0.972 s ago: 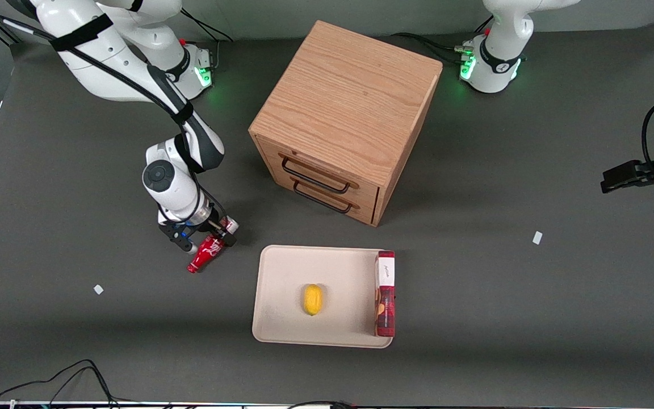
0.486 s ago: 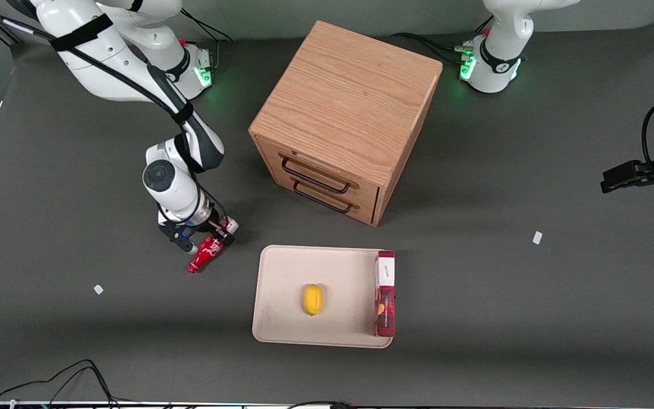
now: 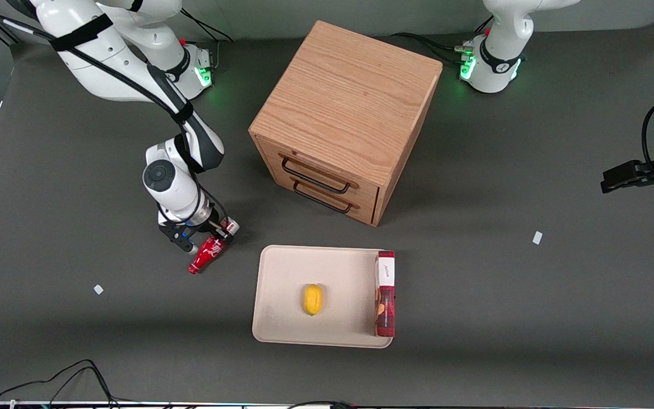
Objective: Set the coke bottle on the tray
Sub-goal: 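Close the right gripper around the bottle's body, then lift the bottle upright off the table with the right gripper, then carry the held bottle over the cream tray beside the lemon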
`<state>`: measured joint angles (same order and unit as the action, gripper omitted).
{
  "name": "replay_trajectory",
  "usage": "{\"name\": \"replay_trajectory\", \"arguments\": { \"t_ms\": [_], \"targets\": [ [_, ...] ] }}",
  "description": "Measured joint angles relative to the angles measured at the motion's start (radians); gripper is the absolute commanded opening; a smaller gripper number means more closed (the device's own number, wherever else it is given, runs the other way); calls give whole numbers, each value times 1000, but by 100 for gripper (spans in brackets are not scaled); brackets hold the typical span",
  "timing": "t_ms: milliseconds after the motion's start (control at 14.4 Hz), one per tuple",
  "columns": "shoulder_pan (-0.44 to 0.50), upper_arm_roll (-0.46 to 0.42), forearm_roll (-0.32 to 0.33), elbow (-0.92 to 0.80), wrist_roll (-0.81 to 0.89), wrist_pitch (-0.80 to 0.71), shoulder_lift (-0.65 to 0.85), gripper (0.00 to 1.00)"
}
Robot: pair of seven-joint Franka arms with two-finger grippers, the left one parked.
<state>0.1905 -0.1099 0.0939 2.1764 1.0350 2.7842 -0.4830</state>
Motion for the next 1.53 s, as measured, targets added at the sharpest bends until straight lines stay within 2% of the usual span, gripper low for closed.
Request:
{"name": "replay_trajectory", "arguments": {
  "t_ms": [139,347,625,972,1319,1528],
  "targets": [
    [-3,0,2,-10,0,-30,10,0],
    [-10,0,11,-41,-4,-187,100,0],
    [-19,-5,9,-116,-51,-543,301,0],
    [-60,-10,-80,-311,-238,-916,429,0],
    [-81,-11,-112,-525,-338,-1091,405,0],
    [-76,-19,-113,-708,-354,-1191,269,0]
  ]
}}
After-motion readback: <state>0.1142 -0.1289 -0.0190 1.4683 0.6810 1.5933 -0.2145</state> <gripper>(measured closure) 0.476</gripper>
